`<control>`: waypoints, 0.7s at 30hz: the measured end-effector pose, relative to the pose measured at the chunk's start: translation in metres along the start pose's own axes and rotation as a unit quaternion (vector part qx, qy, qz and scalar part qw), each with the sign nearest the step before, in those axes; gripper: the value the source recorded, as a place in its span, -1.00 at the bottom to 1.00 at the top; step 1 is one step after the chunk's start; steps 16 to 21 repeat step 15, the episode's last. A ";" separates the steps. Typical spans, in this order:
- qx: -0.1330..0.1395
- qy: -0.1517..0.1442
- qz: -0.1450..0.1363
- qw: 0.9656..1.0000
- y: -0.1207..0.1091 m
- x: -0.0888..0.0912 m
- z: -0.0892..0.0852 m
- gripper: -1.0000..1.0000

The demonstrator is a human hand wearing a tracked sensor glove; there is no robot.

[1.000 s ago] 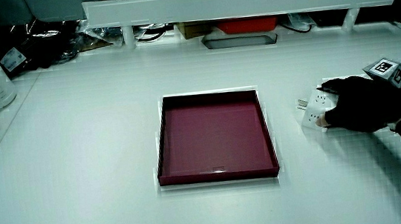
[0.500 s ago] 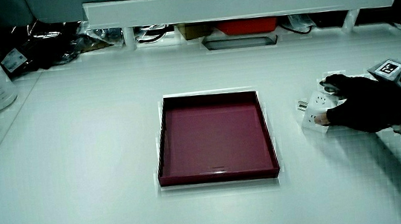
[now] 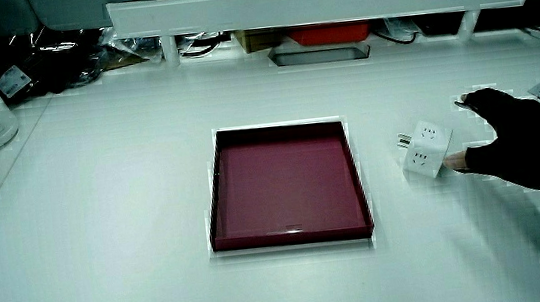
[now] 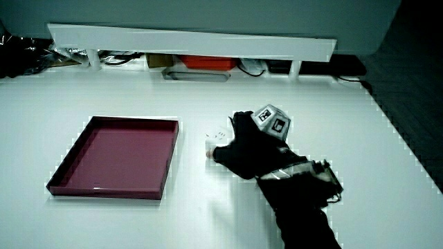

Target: Place socket

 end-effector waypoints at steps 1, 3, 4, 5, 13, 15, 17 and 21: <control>-0.003 -0.012 -0.002 1.000 -0.004 -0.005 0.001 -1.00; -0.014 -0.034 -0.021 0.999 -0.012 -0.005 -0.001 -1.00; -0.019 -0.040 -0.030 0.999 -0.018 -0.010 0.000 -1.00; -0.025 -0.045 -0.040 0.998 -0.025 -0.015 0.001 -1.00; -0.001 -0.097 -0.043 0.994 -0.061 -0.023 -0.003 -1.00; -0.004 -0.104 -0.035 0.994 -0.066 -0.030 -0.003 -1.00; -0.004 -0.104 -0.035 0.994 -0.066 -0.030 -0.003 -1.00; -0.004 -0.104 -0.035 0.994 -0.066 -0.030 -0.003 -1.00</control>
